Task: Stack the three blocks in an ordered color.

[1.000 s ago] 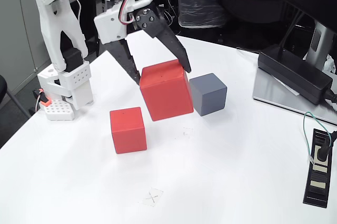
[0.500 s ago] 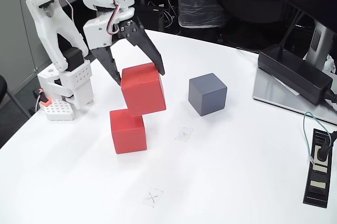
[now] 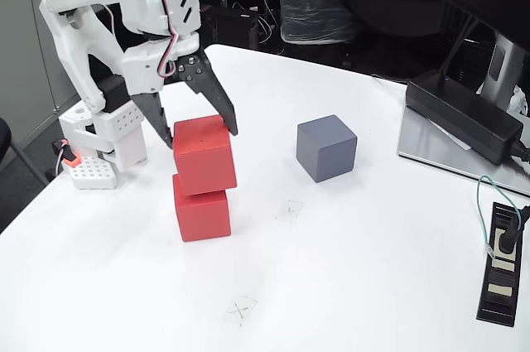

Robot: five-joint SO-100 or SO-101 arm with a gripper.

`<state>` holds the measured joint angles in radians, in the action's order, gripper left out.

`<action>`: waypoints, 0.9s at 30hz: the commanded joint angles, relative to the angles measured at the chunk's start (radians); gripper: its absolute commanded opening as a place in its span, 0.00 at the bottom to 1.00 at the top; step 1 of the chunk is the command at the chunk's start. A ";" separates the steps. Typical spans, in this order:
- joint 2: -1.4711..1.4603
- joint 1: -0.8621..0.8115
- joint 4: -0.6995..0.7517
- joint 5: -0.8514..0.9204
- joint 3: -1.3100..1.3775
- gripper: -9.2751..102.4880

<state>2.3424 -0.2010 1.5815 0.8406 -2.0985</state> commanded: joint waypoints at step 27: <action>0.011 -0.040 -0.003 0.015 -0.003 0.43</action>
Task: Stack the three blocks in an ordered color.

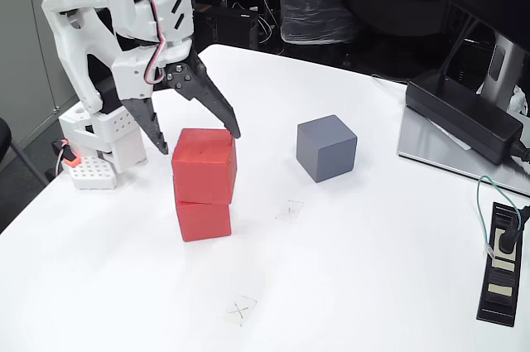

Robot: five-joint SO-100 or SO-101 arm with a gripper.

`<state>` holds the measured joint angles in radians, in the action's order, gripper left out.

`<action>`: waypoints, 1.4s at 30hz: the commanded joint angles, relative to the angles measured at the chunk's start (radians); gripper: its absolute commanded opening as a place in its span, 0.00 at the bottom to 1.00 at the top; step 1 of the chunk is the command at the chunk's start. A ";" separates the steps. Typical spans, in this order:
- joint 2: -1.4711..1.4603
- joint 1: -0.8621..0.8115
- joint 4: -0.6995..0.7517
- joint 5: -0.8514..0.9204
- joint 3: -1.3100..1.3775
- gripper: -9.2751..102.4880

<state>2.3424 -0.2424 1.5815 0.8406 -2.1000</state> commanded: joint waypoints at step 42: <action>-0.061 0.499 -0.005 -0.044 0.354 0.43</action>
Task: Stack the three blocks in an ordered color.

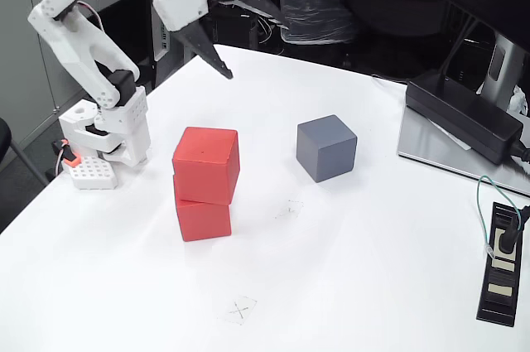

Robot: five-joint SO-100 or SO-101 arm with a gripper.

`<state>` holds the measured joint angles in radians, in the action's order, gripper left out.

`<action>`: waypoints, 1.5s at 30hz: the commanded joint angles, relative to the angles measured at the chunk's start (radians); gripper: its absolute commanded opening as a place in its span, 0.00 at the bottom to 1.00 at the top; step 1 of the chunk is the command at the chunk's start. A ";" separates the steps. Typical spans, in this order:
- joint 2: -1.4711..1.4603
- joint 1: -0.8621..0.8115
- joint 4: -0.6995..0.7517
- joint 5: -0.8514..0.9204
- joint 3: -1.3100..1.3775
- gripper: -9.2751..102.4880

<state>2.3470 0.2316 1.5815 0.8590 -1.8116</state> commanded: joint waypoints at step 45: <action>-0.979 0.215 -0.153 -0.295 0.469 0.43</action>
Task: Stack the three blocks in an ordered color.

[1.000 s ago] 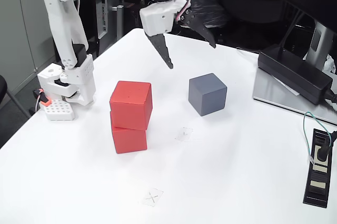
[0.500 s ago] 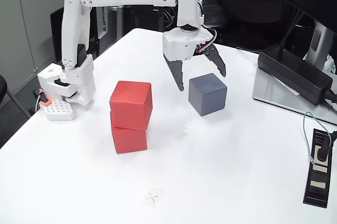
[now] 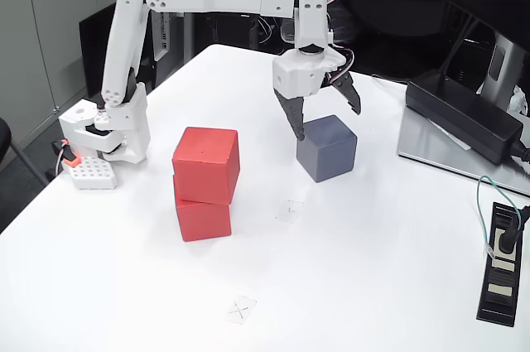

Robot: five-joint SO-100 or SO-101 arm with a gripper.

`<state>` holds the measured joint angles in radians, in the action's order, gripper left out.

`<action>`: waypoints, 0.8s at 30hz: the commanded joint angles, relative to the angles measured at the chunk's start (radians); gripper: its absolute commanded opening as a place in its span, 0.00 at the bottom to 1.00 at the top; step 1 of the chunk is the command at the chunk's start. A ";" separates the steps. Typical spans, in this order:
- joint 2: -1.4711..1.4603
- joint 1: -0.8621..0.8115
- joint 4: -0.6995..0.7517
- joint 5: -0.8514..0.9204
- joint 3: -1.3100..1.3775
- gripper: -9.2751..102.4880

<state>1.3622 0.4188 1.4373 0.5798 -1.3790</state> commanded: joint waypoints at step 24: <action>-0.103 0.041 -0.094 -0.100 0.035 0.43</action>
<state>1.2548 0.4510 1.3530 0.4893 -1.3790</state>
